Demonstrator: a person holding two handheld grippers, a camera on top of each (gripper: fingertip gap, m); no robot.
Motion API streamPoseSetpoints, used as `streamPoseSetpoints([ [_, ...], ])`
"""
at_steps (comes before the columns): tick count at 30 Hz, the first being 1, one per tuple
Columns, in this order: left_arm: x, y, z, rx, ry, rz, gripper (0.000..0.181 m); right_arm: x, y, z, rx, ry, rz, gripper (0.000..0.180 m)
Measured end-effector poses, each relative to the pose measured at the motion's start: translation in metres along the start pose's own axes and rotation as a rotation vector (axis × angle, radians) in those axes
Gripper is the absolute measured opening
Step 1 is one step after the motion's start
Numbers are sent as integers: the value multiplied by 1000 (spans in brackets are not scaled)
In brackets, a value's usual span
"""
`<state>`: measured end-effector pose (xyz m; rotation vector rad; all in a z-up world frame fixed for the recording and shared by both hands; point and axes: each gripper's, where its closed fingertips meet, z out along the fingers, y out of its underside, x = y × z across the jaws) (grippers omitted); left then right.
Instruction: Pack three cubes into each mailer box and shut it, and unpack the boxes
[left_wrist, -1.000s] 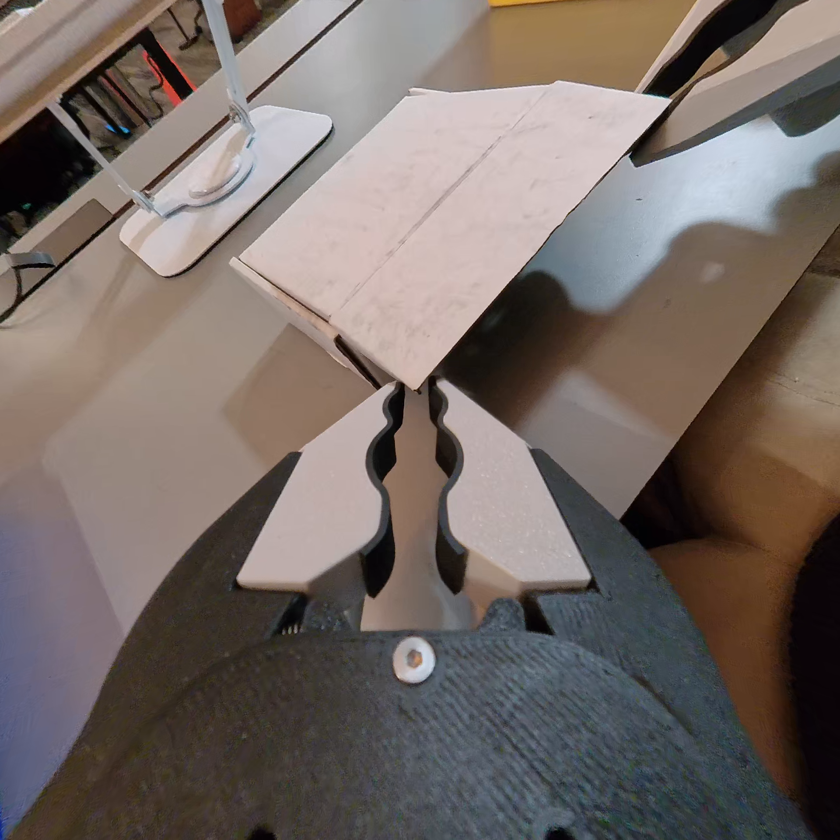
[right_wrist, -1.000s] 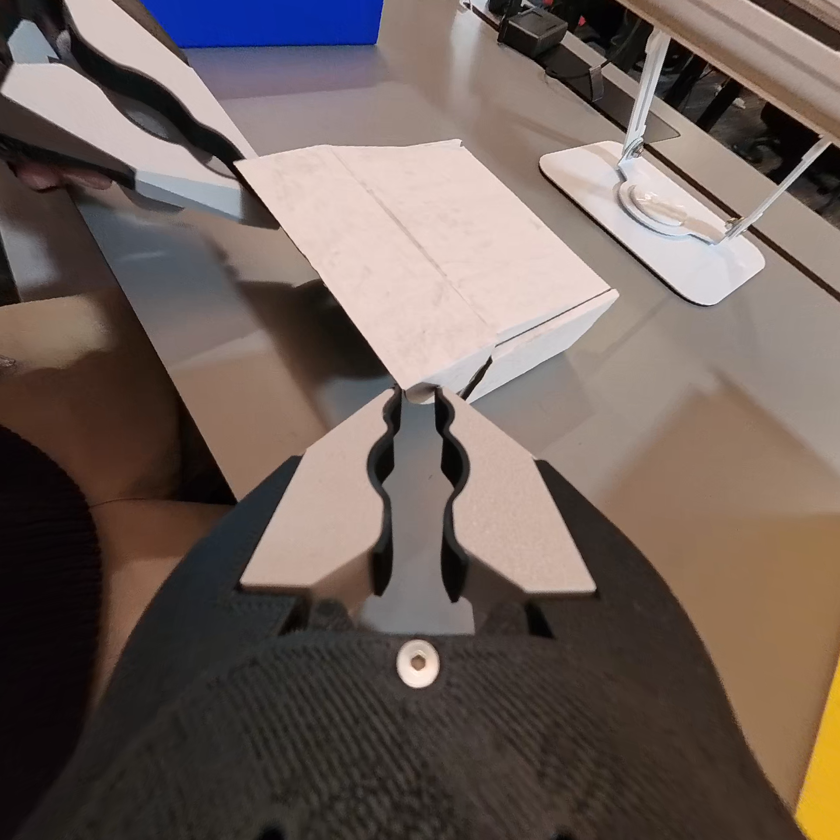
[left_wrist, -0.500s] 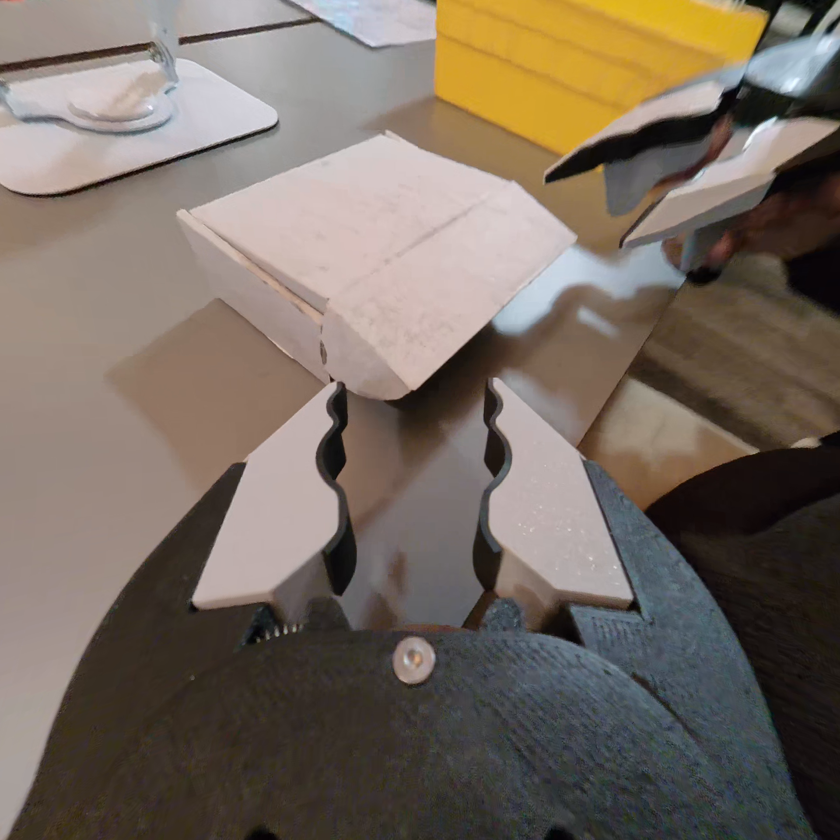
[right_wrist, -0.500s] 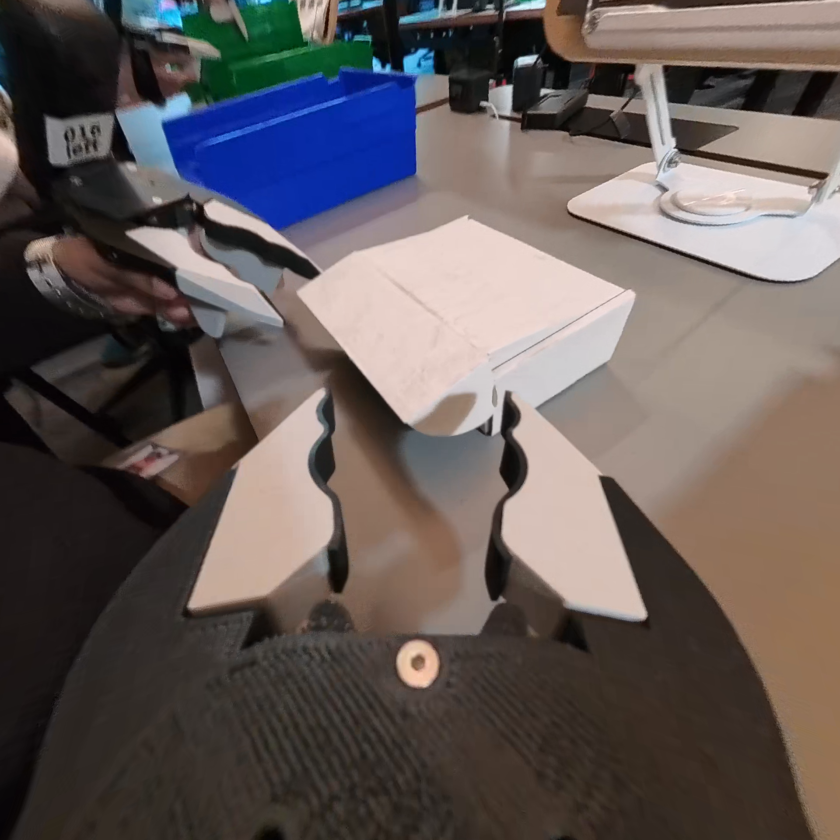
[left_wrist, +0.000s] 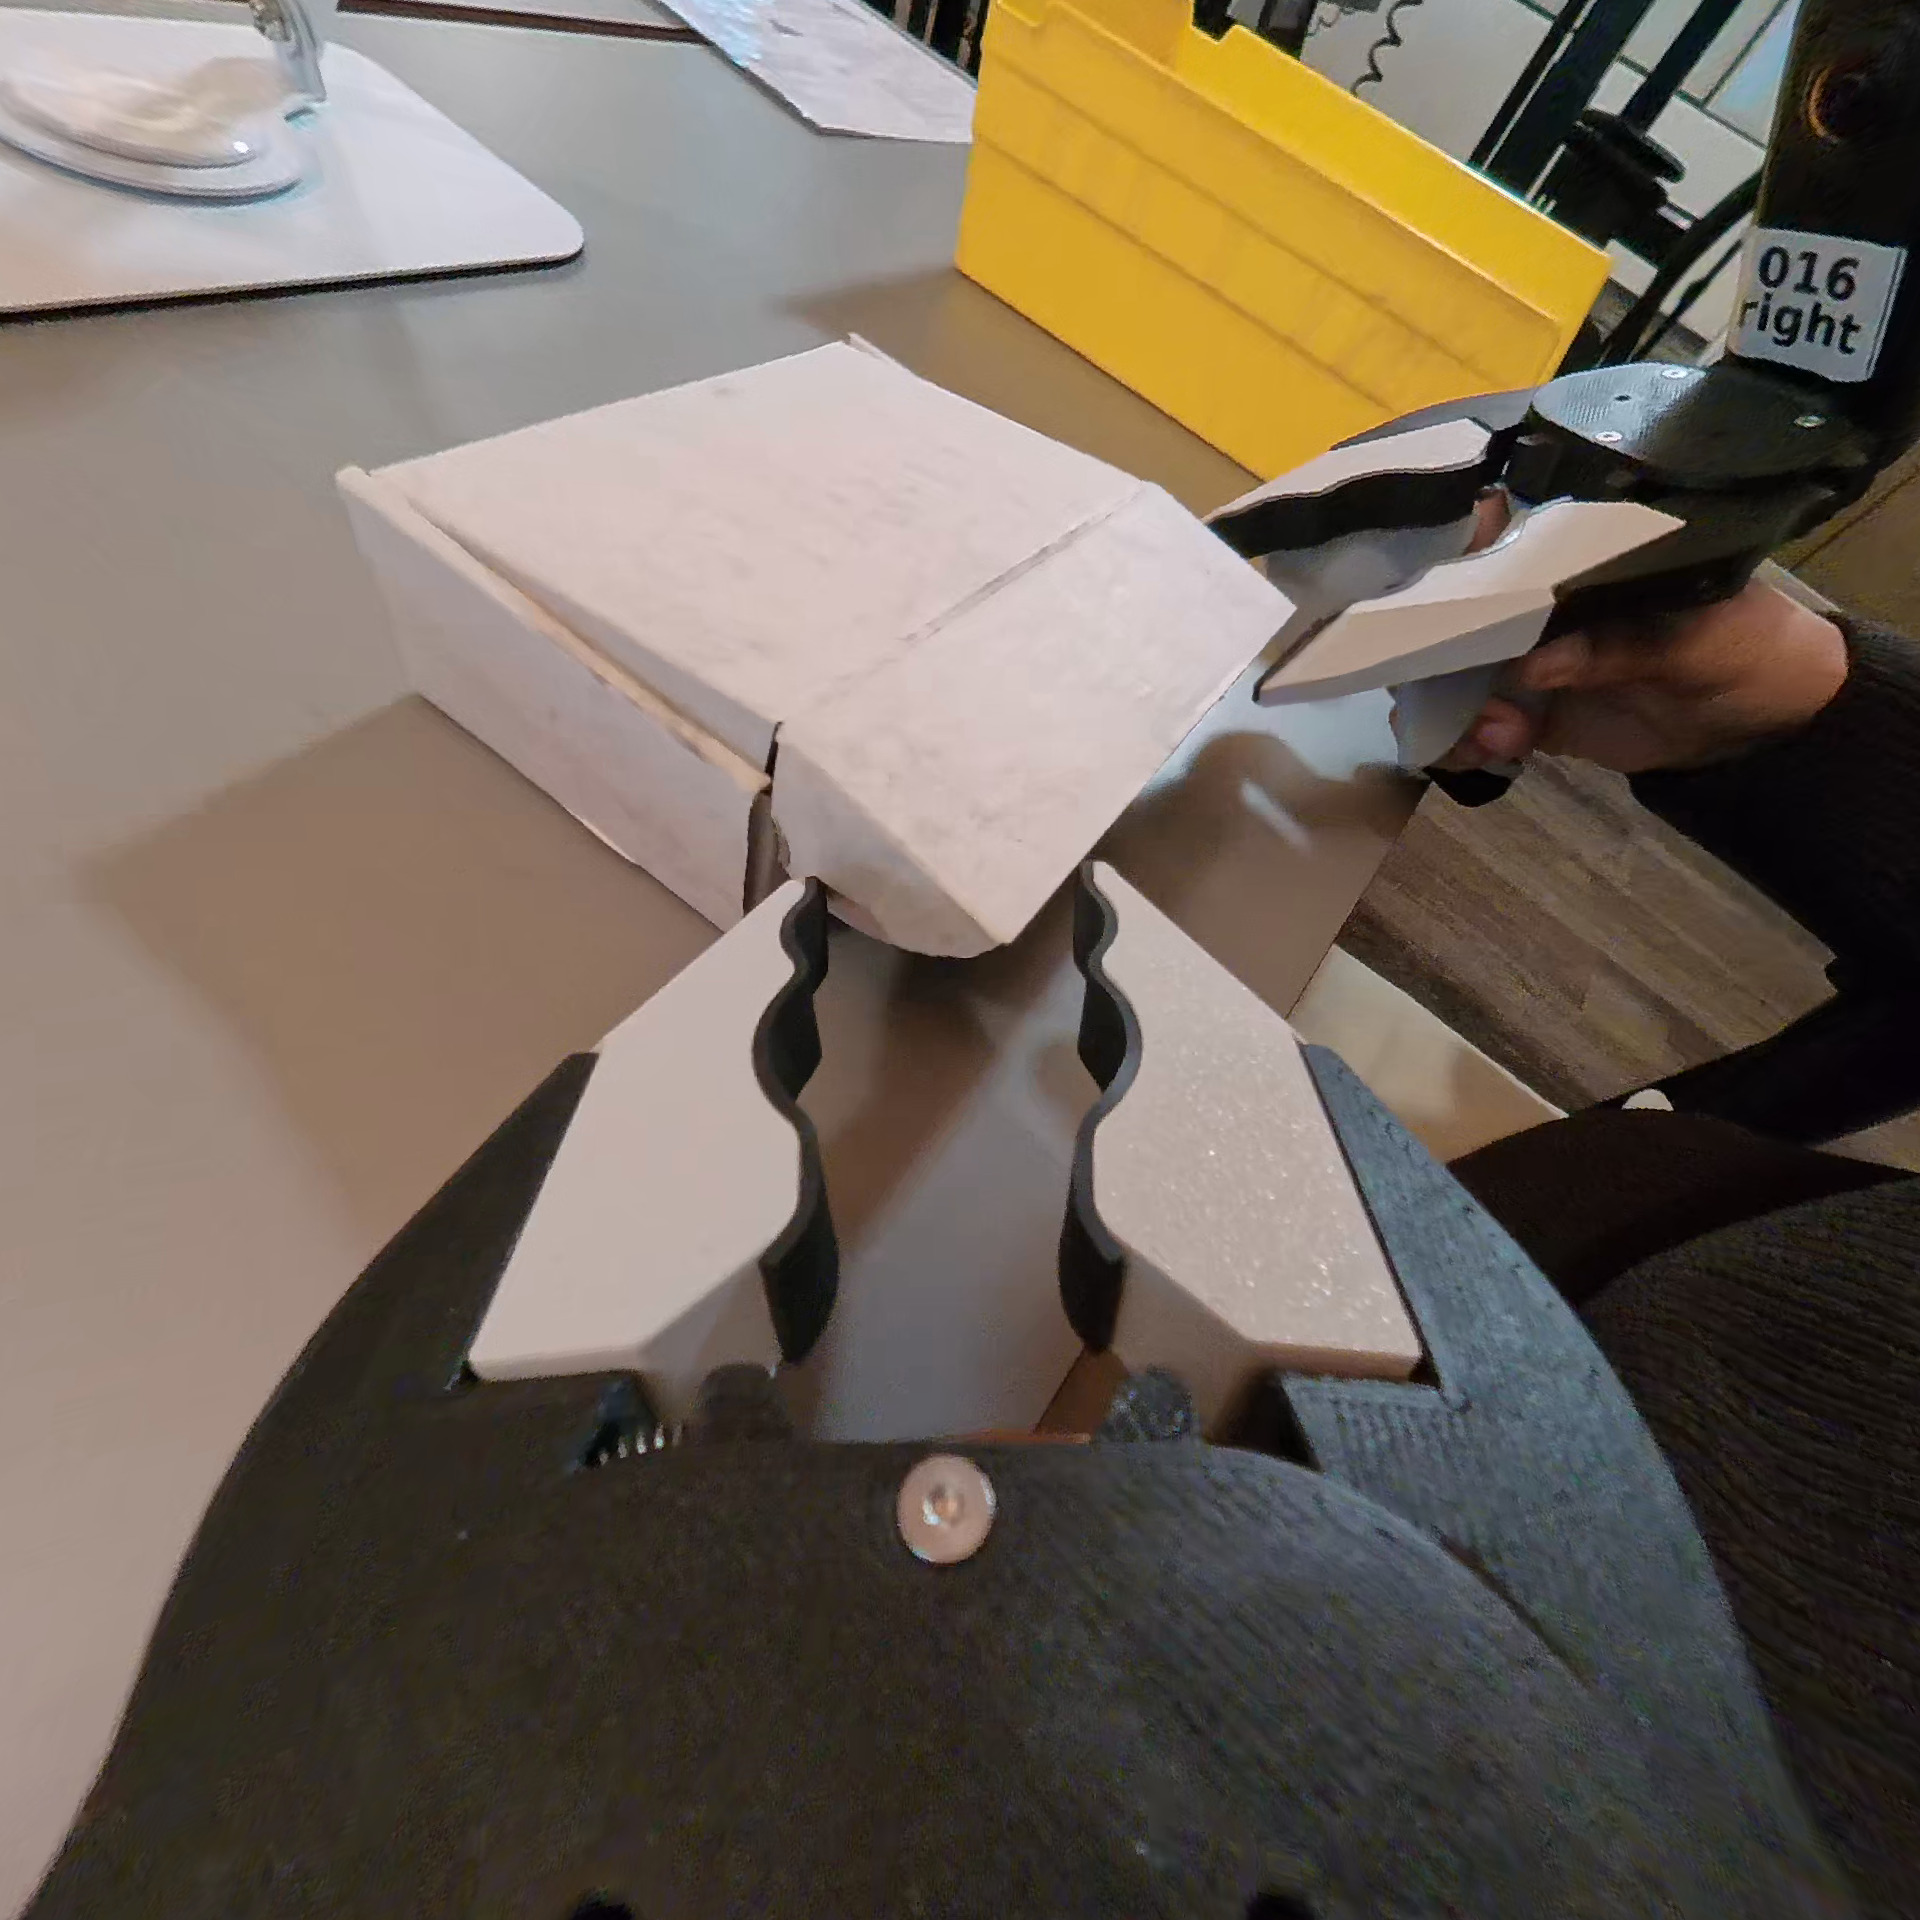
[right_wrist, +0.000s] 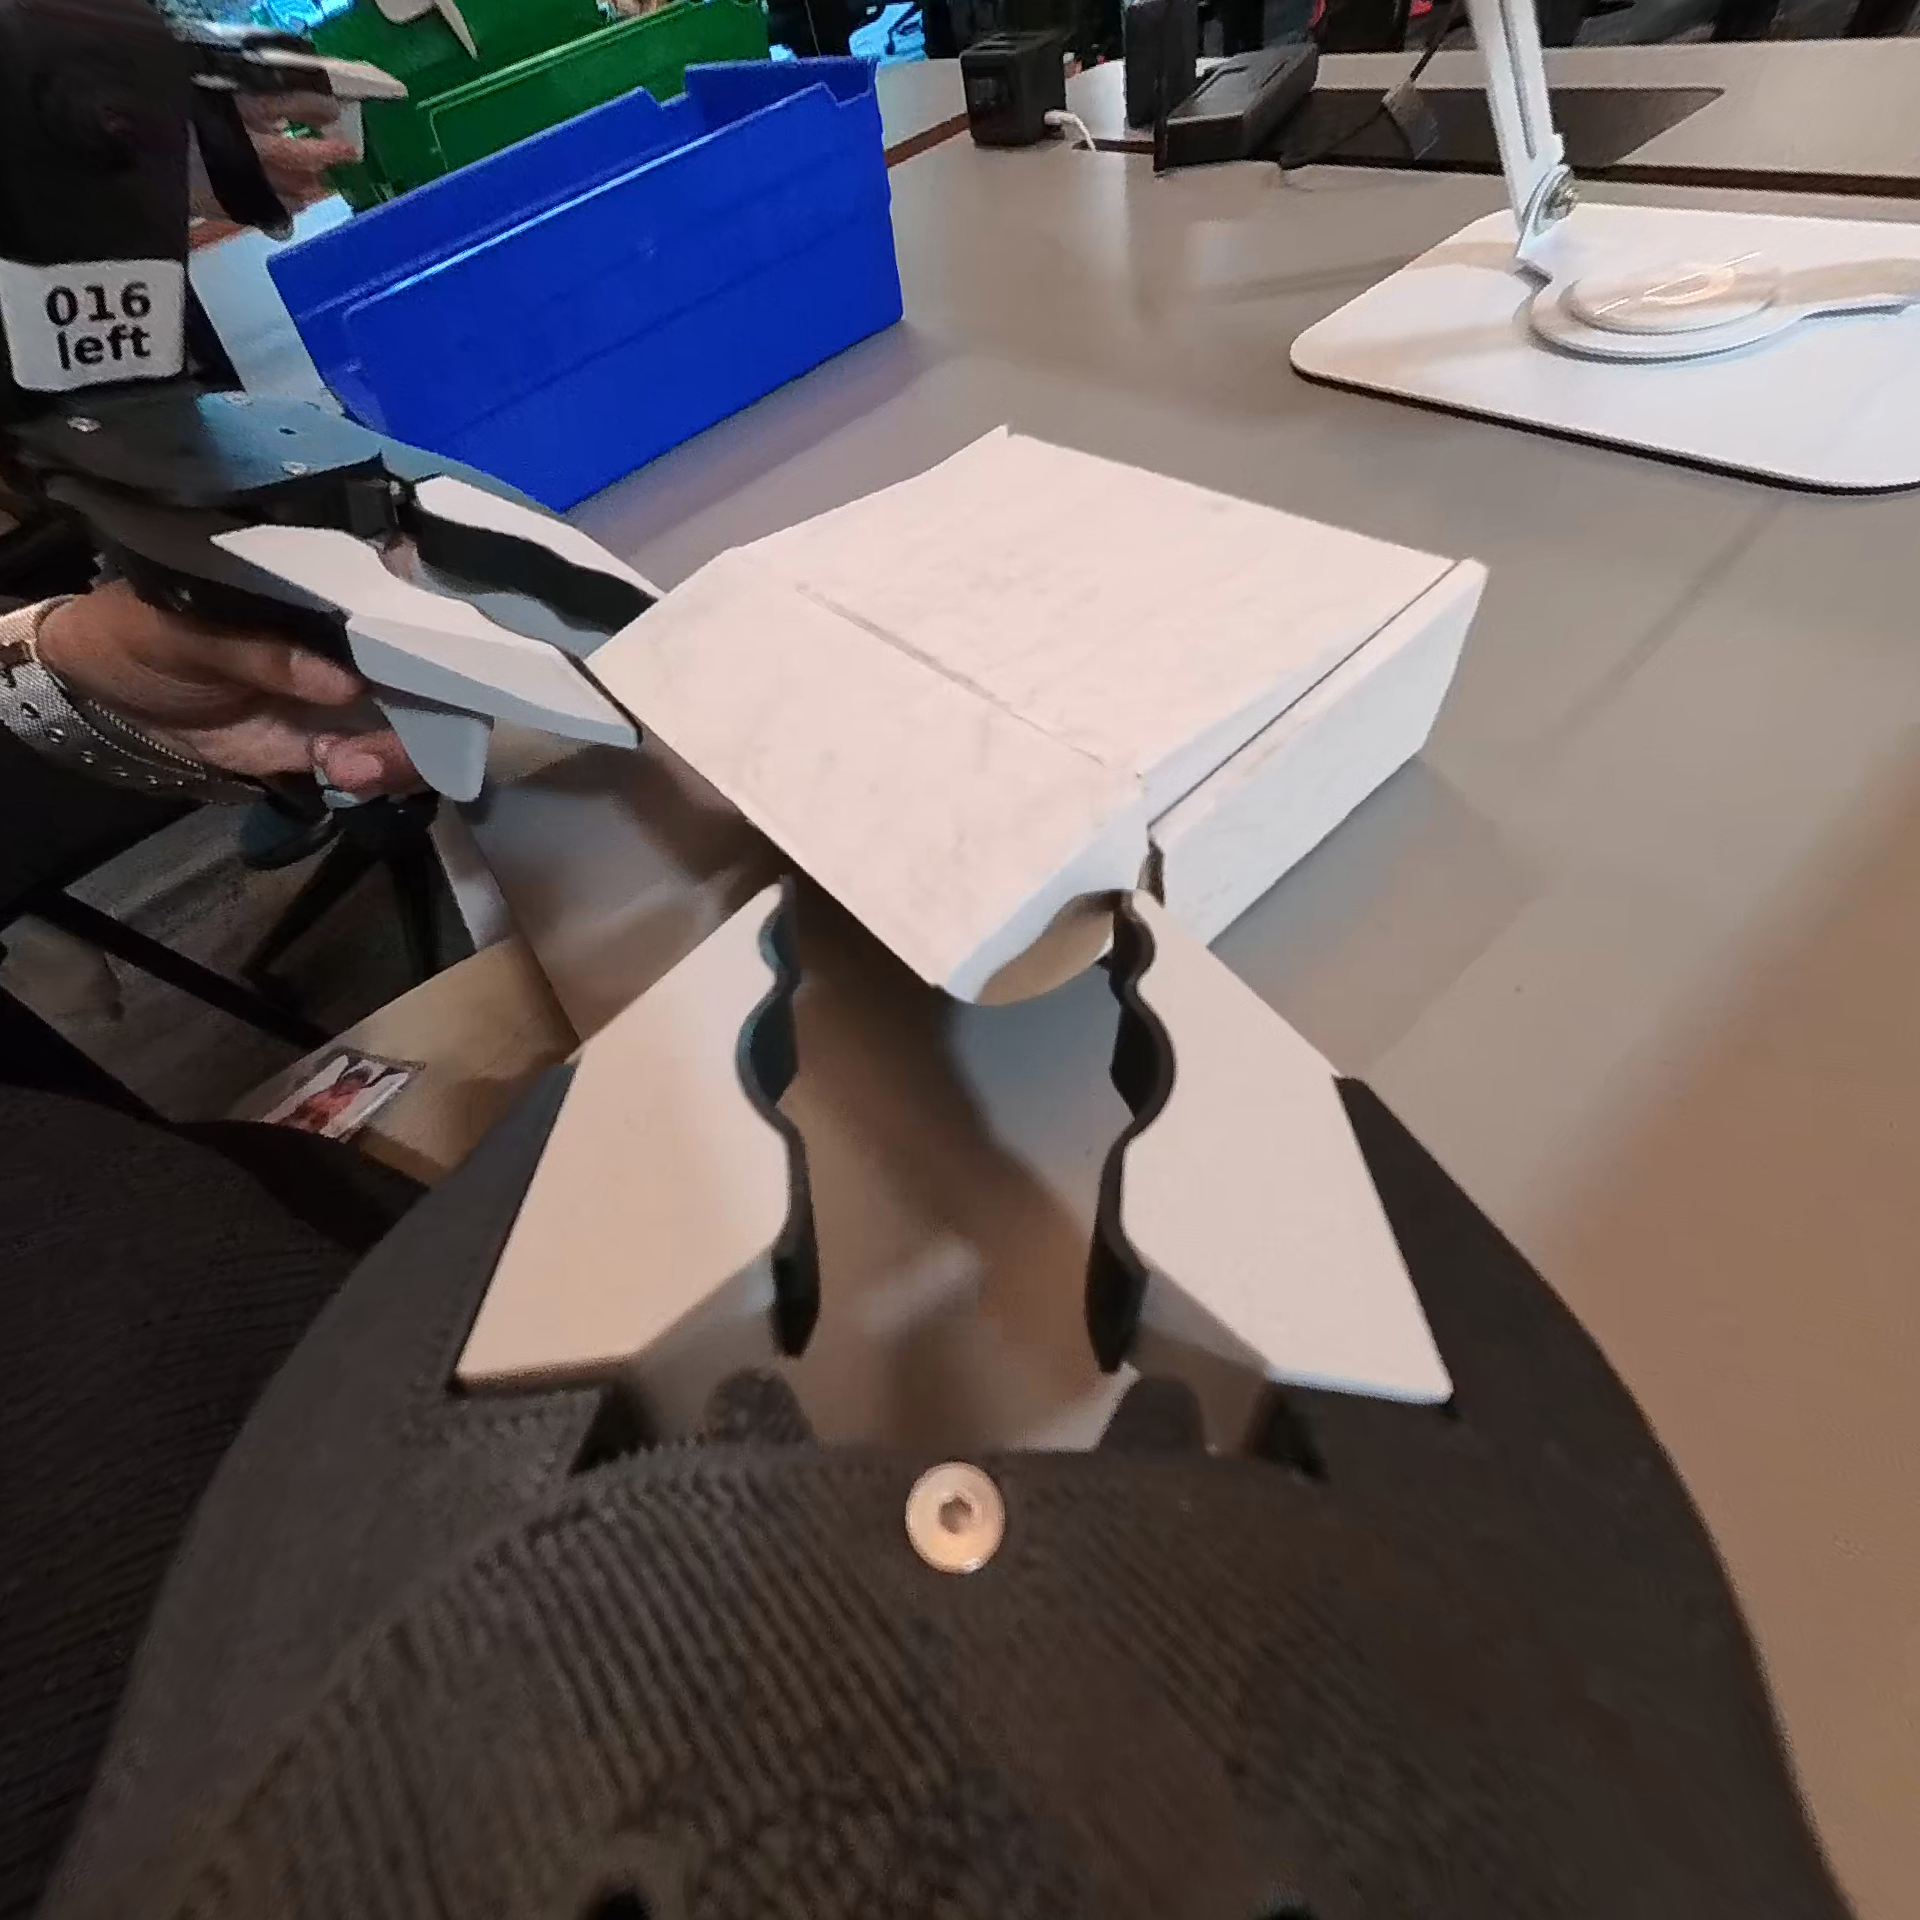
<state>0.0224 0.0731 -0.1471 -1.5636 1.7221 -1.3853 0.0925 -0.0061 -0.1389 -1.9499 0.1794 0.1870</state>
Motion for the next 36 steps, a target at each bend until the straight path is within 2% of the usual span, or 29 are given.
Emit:
streamPoseSetpoints([
  [36,-2,1,1,2,-19,18,45,-3,5,-7,-38,-48,84,48],
])
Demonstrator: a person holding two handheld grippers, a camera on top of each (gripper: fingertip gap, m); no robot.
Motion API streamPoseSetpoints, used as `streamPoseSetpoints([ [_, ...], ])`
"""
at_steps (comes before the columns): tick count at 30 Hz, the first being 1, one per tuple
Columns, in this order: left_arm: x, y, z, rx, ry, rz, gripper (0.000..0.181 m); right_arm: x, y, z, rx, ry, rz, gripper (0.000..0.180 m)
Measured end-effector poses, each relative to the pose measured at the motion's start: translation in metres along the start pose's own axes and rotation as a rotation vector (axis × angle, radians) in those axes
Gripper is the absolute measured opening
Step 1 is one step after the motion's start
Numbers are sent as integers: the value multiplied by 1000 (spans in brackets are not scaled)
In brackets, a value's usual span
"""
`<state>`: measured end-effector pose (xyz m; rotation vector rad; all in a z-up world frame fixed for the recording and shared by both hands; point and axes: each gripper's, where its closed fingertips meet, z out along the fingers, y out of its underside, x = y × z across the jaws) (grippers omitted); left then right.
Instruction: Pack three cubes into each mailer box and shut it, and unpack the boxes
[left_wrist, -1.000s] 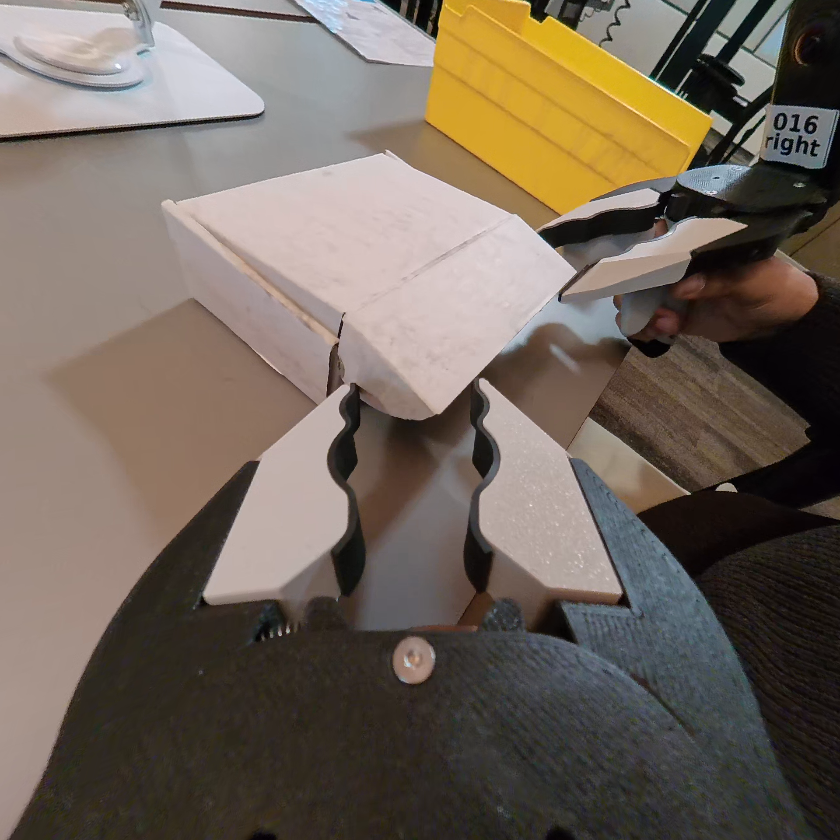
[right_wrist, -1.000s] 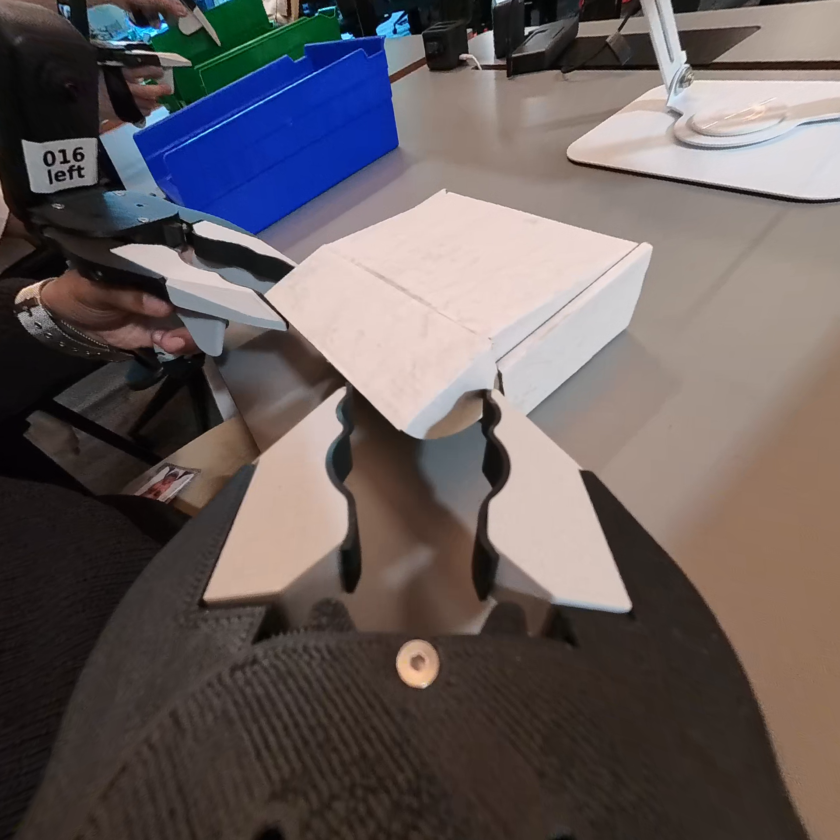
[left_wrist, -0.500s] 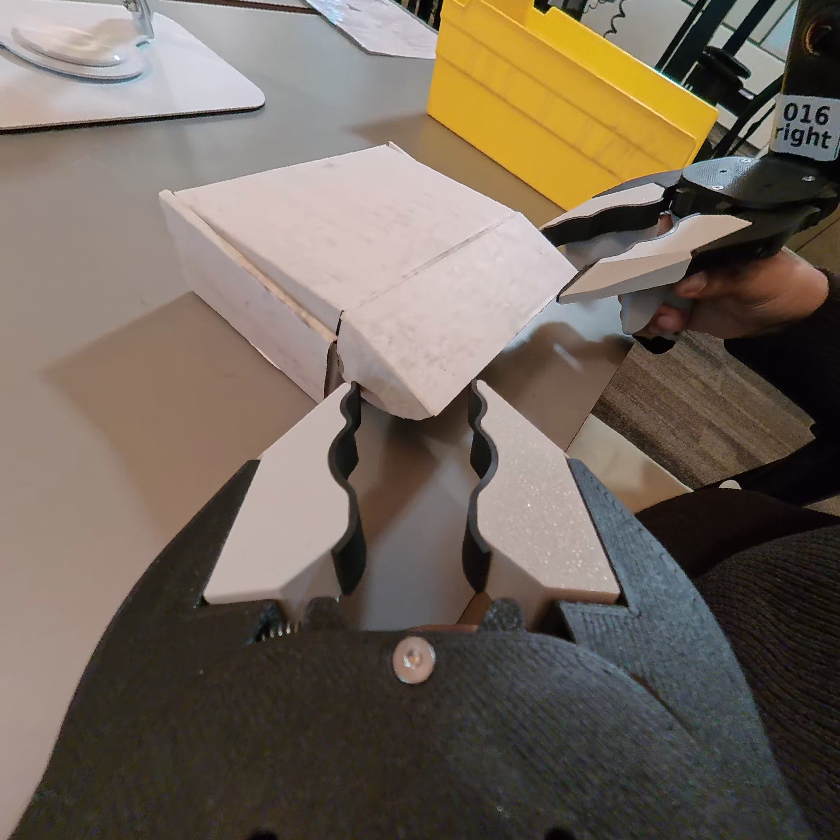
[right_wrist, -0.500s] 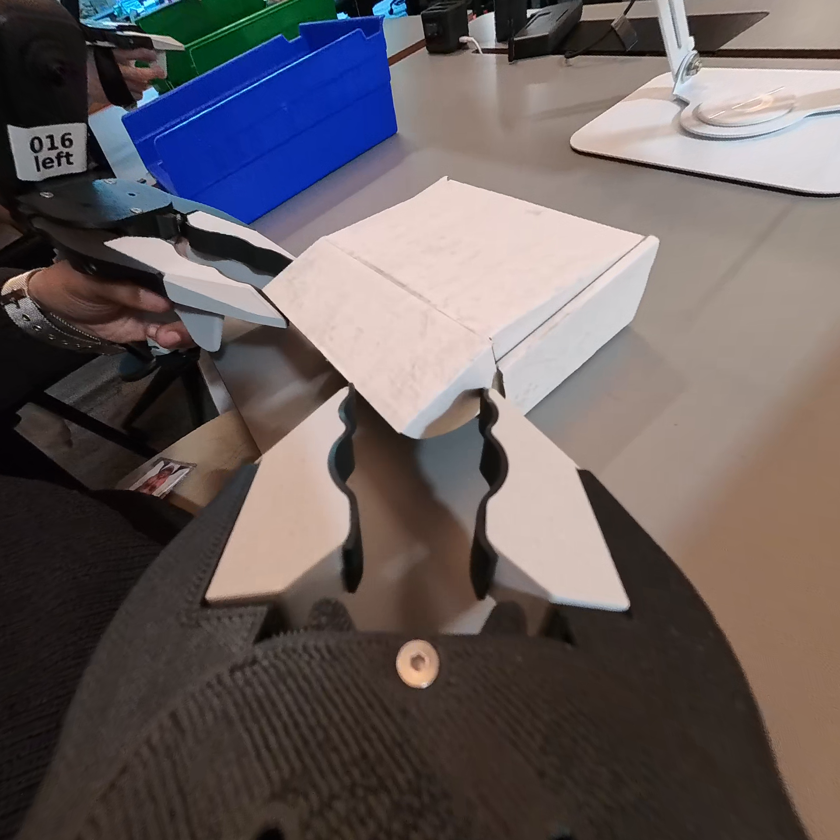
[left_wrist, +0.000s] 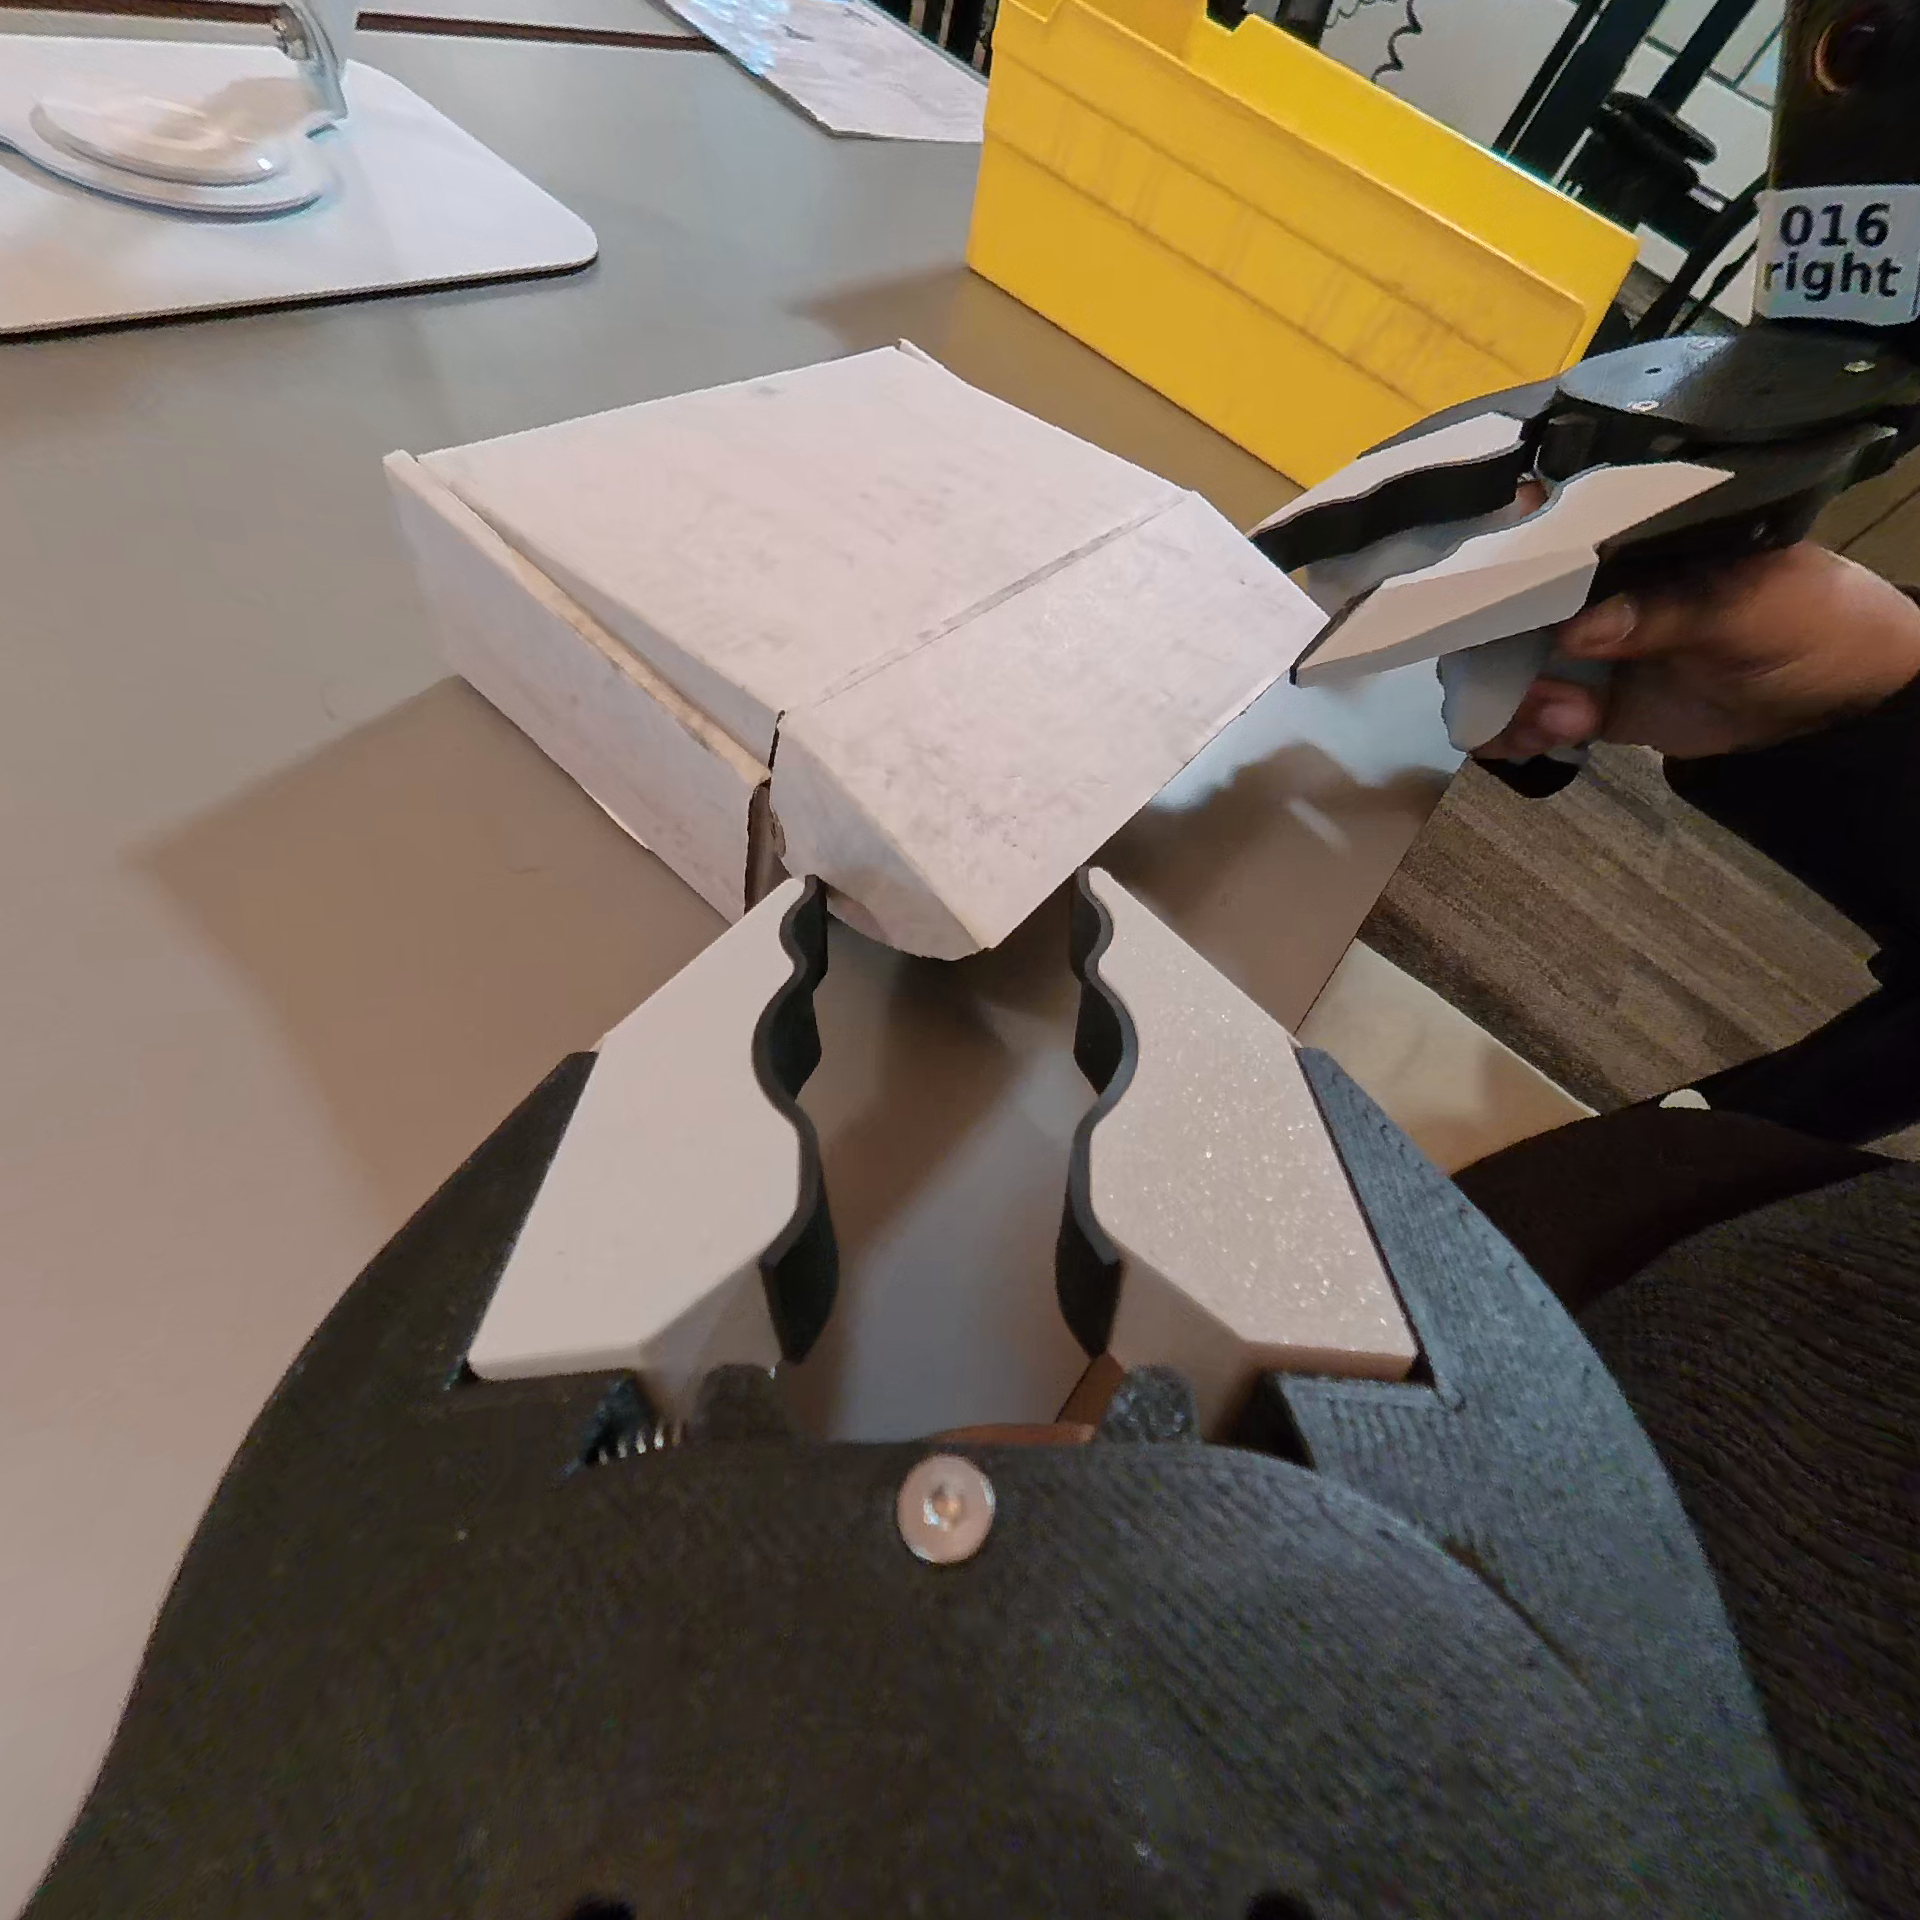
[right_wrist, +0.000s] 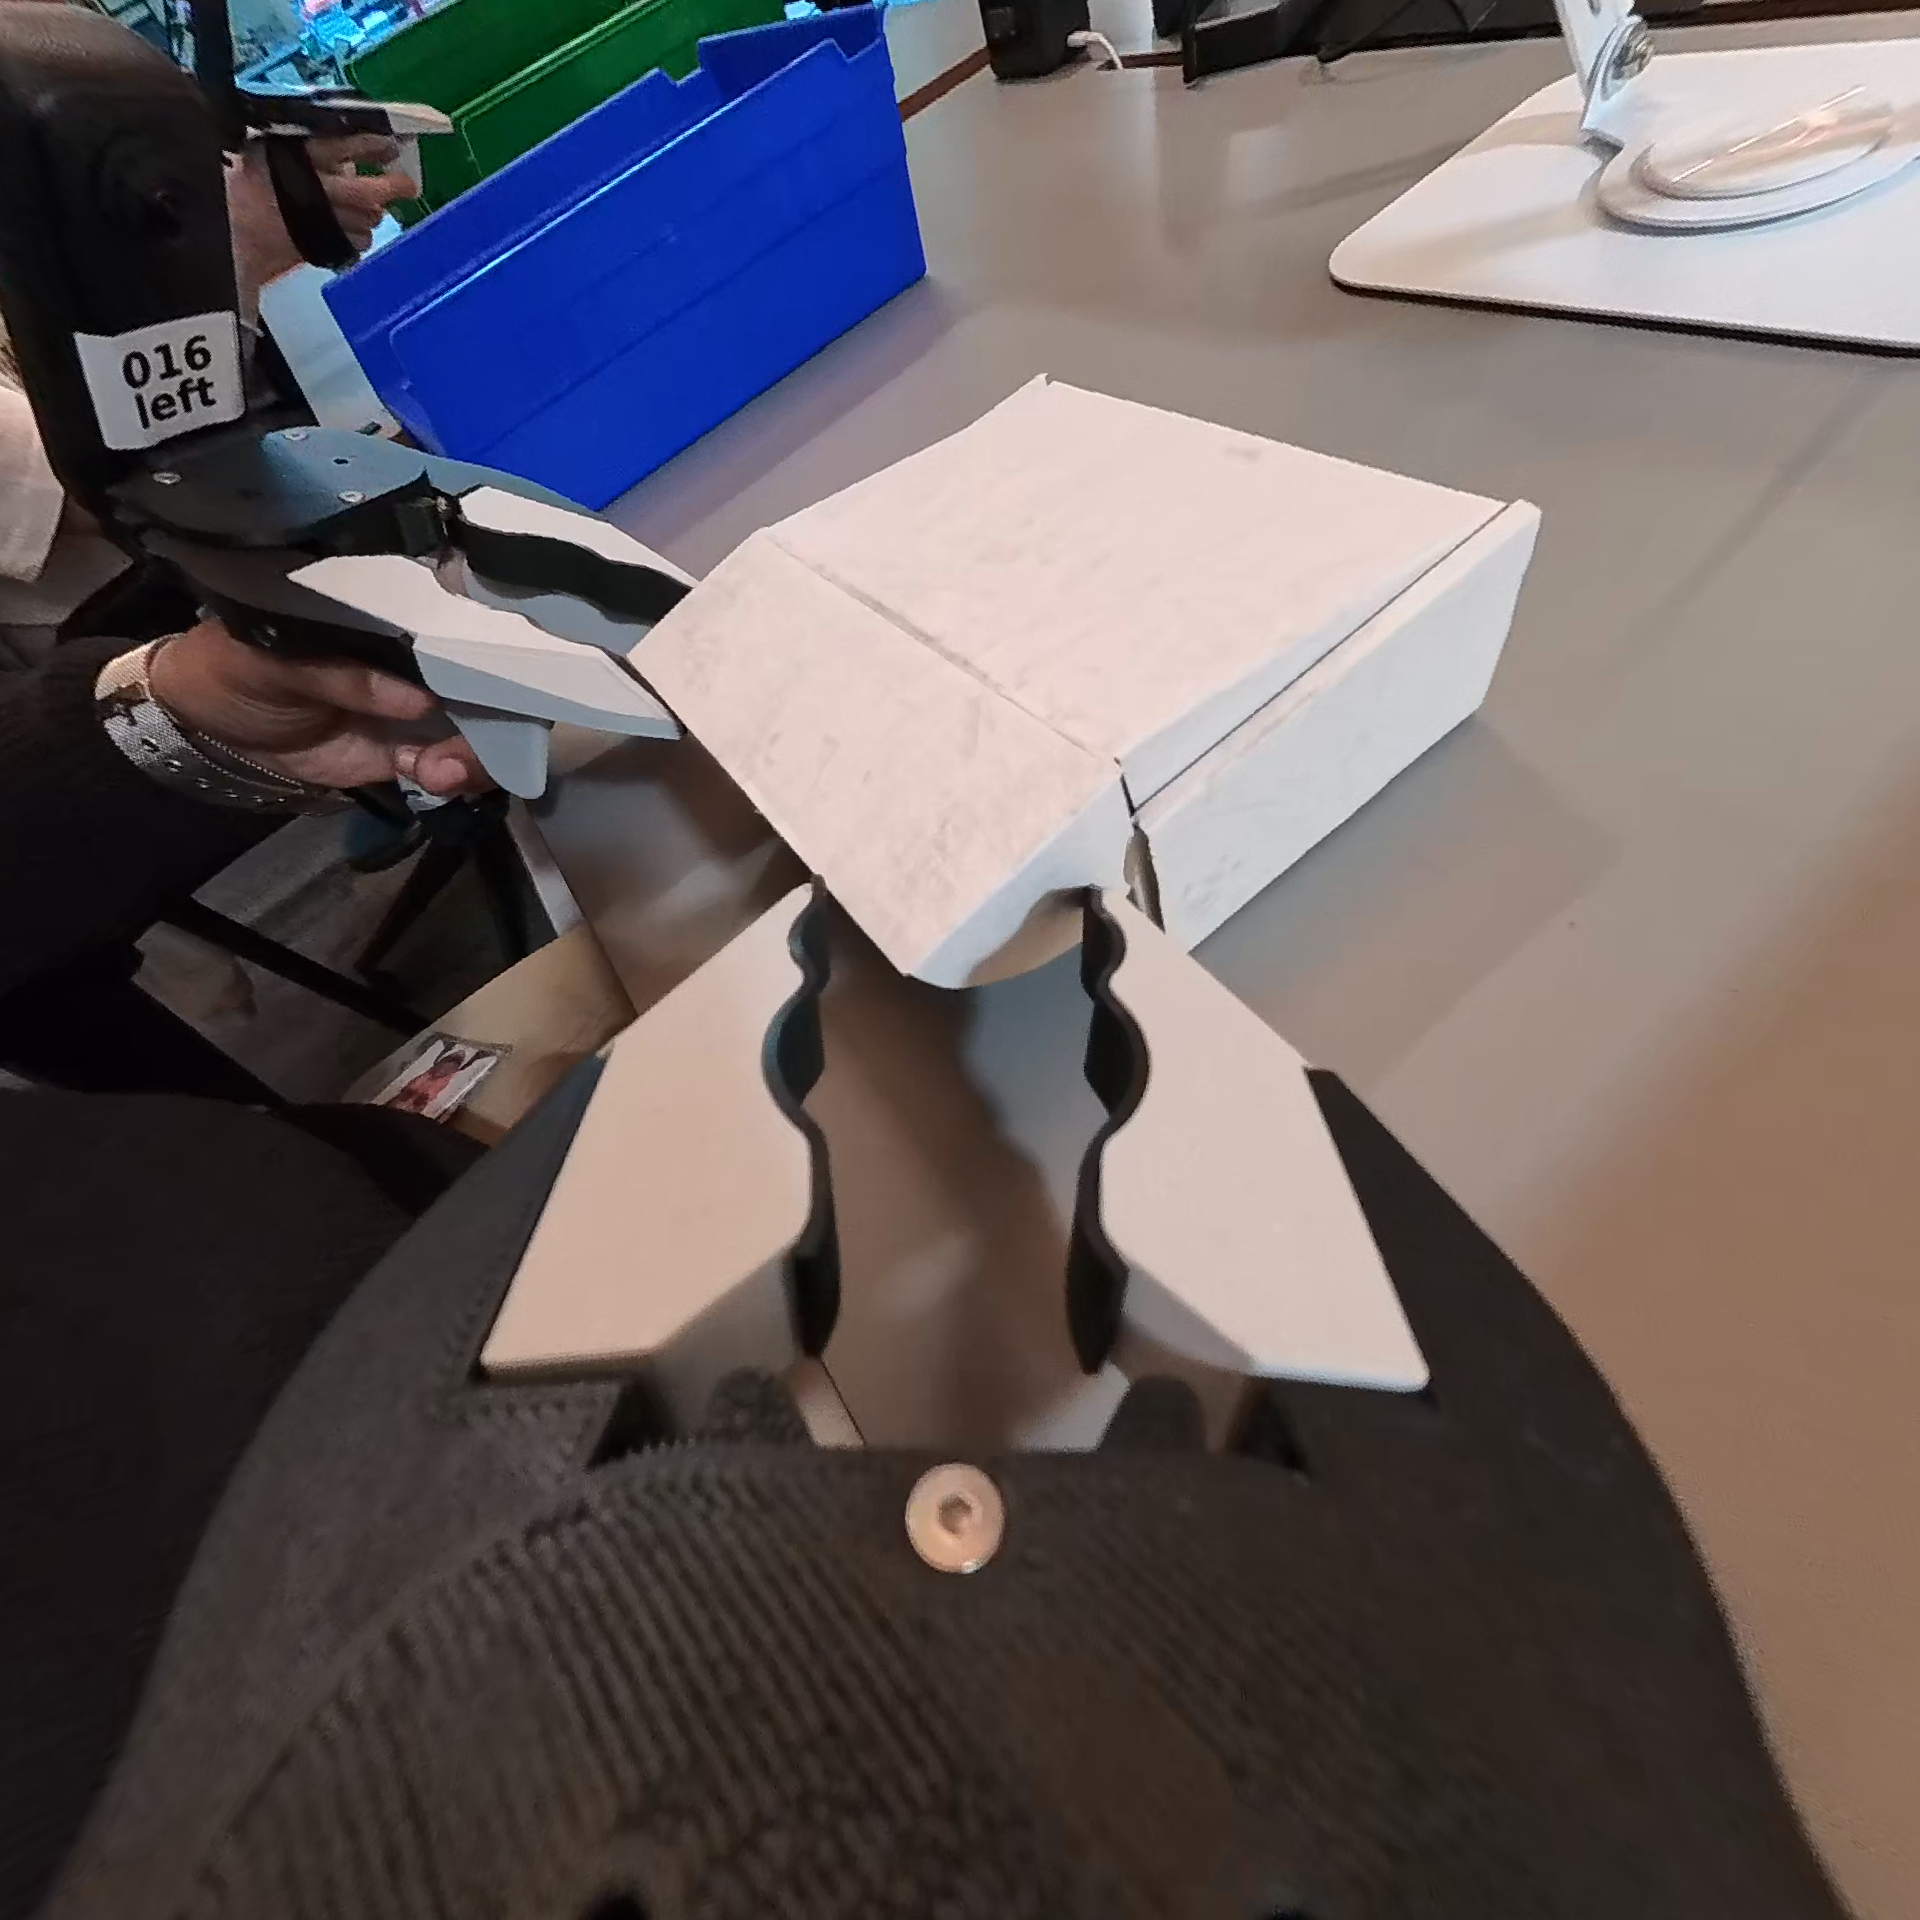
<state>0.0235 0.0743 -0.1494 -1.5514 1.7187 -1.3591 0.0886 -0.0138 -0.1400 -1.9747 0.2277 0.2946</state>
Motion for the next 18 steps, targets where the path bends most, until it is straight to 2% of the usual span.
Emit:
streamPoseSetpoints([
  [18,-5,8,6,-41,-58,27,43,6,8,5,-43,40,-38,45],
])
